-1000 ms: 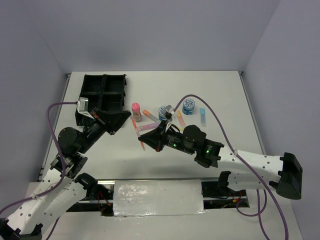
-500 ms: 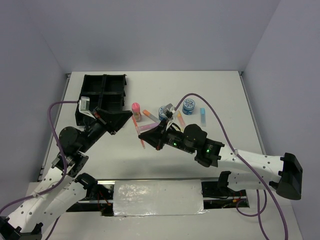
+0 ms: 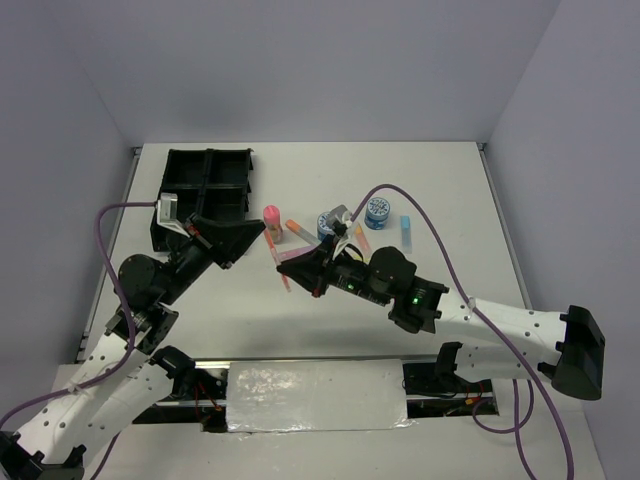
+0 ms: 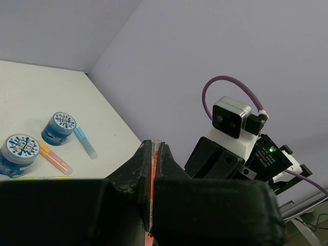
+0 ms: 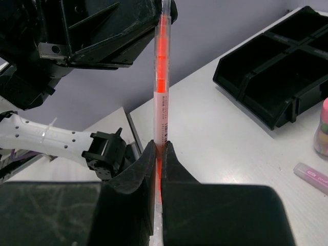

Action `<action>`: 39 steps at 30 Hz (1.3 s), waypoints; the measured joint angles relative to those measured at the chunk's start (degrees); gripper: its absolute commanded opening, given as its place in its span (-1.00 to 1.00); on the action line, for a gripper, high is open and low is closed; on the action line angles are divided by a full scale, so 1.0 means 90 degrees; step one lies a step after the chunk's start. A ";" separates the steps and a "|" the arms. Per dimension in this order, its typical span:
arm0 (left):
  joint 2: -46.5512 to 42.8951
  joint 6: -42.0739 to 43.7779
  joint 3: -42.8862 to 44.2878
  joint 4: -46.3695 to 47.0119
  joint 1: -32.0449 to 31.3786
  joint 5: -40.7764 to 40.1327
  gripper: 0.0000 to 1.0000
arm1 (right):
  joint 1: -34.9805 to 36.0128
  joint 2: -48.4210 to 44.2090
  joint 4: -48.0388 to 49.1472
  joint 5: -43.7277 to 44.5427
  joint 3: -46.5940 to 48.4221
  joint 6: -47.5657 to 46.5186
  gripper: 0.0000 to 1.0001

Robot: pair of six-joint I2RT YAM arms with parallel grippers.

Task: Sort the stationery into containers
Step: Close the pen cap on the pen.

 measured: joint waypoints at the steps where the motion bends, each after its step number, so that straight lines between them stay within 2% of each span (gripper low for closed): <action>1: 0.0002 -0.0002 0.0000 0.0032 0.0000 0.0000 -1.00 | -0.0015 0.0000 0.0019 -0.0012 0.0000 -0.0041 -1.00; 28: 0.0126 -0.0126 -0.0010 0.0782 0.0019 -0.0231 -1.00 | -0.0461 0.0430 0.0211 -0.0882 0.0549 -0.0270 -1.00; 39: 0.0148 -0.0129 -0.0136 0.1141 -0.0061 -0.0457 -1.00 | -0.0646 0.0763 -0.0112 -0.1382 0.1064 -0.0401 -1.00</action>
